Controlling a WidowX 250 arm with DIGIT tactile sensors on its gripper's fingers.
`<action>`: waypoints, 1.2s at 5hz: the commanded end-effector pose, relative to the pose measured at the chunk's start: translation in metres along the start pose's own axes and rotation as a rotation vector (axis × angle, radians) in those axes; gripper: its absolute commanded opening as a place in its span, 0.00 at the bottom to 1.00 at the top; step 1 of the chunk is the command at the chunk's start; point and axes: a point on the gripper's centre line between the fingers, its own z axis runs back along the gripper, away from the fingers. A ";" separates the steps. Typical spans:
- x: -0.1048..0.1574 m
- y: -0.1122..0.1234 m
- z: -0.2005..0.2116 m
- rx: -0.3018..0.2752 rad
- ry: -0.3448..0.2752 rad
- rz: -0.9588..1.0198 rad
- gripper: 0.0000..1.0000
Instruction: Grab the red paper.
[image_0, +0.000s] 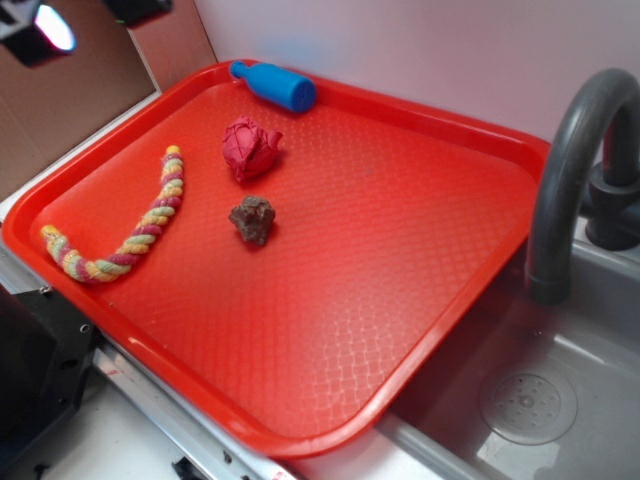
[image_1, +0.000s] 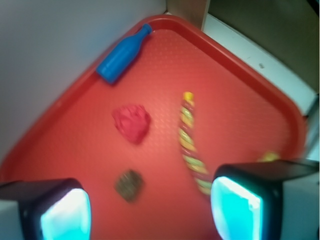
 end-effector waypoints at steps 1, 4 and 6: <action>0.023 -0.014 -0.044 0.050 -0.069 0.054 1.00; 0.038 -0.013 -0.118 0.118 -0.078 0.068 1.00; 0.027 -0.010 -0.156 0.123 0.027 0.028 1.00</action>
